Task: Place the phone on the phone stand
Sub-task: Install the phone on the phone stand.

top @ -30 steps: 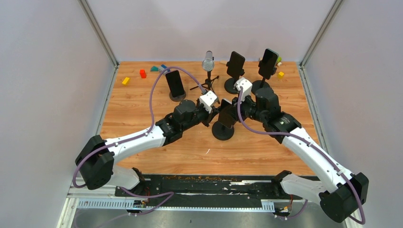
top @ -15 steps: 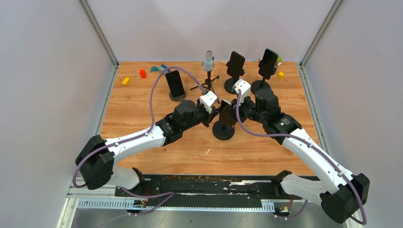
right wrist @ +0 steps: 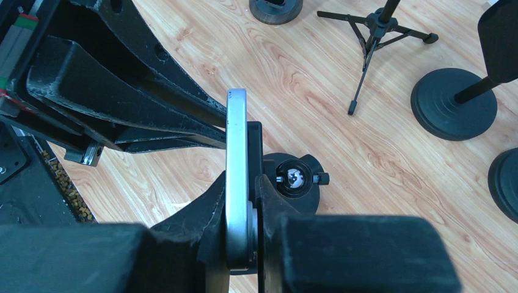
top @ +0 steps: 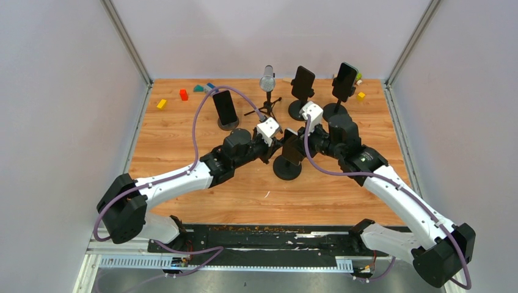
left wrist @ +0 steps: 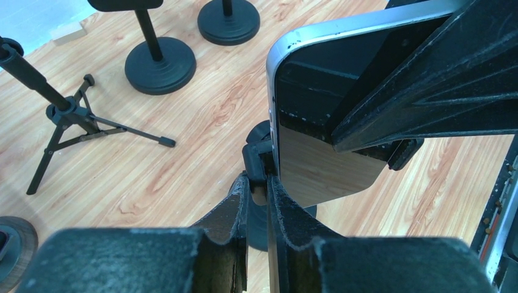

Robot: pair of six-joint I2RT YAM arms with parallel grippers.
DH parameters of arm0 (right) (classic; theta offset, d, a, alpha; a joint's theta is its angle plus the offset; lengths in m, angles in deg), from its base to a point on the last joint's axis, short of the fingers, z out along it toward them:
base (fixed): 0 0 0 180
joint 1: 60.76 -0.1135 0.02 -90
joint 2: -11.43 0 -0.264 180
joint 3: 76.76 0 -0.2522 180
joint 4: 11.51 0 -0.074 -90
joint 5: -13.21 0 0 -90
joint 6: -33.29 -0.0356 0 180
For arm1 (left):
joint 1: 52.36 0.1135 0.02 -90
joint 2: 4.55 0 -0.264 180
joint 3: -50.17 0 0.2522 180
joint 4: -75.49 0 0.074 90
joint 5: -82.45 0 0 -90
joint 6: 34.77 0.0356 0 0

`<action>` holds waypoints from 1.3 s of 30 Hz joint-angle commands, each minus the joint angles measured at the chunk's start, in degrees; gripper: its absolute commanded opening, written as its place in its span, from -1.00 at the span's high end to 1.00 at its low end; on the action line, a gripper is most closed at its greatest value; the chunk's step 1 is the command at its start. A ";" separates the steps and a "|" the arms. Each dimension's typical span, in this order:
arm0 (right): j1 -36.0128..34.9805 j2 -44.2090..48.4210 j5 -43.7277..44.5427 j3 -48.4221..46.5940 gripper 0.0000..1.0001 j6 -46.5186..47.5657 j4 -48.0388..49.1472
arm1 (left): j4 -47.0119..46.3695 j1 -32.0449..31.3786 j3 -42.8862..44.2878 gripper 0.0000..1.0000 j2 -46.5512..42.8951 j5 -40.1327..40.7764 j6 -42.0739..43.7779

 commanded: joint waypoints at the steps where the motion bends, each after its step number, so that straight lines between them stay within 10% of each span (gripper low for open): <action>1: 2.97 -2.32 16.04 1.67 1.00 4.29 6.44 | 0.45 -6.18 -1.68 1.00 -0.28 -22.33 -3.29; 39: 7.32 -0.27 8.02 7.98 1.00 2.90 12.25 | -0.56 -6.19 -2.22 0.49 -1.91 -22.27 -4.19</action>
